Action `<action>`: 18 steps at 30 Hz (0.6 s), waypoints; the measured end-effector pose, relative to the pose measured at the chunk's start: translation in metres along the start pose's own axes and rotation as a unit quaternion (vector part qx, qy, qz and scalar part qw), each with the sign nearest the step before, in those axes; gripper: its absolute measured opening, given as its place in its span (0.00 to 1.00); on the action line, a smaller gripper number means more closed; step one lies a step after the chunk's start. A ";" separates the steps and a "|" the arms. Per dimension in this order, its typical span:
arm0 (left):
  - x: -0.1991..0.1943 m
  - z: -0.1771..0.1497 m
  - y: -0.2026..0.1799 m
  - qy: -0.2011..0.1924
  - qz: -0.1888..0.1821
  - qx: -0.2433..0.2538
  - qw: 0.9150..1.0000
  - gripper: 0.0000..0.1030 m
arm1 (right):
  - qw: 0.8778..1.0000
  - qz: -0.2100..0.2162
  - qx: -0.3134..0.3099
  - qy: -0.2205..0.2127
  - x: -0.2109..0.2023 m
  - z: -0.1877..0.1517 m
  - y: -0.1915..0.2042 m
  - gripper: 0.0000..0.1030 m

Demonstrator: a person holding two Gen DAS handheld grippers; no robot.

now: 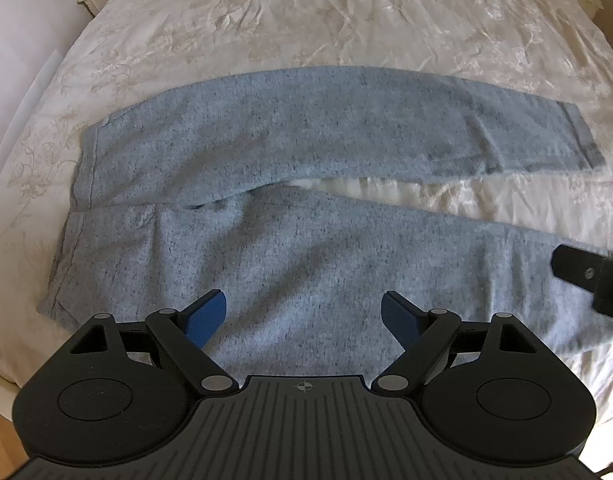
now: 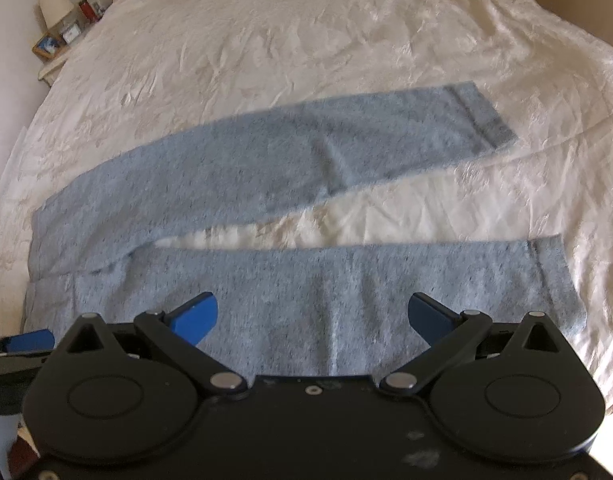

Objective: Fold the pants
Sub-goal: 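Move the right gripper to one leg hem and close on it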

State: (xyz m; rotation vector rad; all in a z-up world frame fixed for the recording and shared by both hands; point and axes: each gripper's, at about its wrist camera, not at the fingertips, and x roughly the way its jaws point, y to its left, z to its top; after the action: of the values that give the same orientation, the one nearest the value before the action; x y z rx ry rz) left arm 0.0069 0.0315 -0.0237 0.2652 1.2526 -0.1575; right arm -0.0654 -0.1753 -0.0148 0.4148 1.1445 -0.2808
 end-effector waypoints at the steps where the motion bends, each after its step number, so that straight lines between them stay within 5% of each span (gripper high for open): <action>1: -0.001 0.001 0.000 -0.003 0.001 -0.001 1.000 0.82 | 1.000 -0.001 -0.001 -0.013 -0.003 0.000 0.000 1.00; 14: 0.002 0.051 0.007 -0.063 0.014 0.003 0.998 0.81 | 0.972 -0.025 -0.014 -0.234 -0.031 0.041 -0.011 1.00; 17: 0.012 0.068 0.008 -0.067 0.020 0.003 0.998 0.77 | 0.979 -0.022 -0.056 -0.196 -0.007 0.075 -0.014 0.98; 18: 0.017 0.075 0.008 -0.067 0.021 0.001 0.998 0.76 | 0.981 -0.009 -0.077 -0.176 0.003 0.087 -0.015 0.88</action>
State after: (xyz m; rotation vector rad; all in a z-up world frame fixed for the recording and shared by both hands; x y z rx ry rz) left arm 0.0828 0.0187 -0.0177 0.2780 1.1141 -0.1387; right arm 0.0011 -0.2281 0.0104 0.2068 0.8165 -0.2660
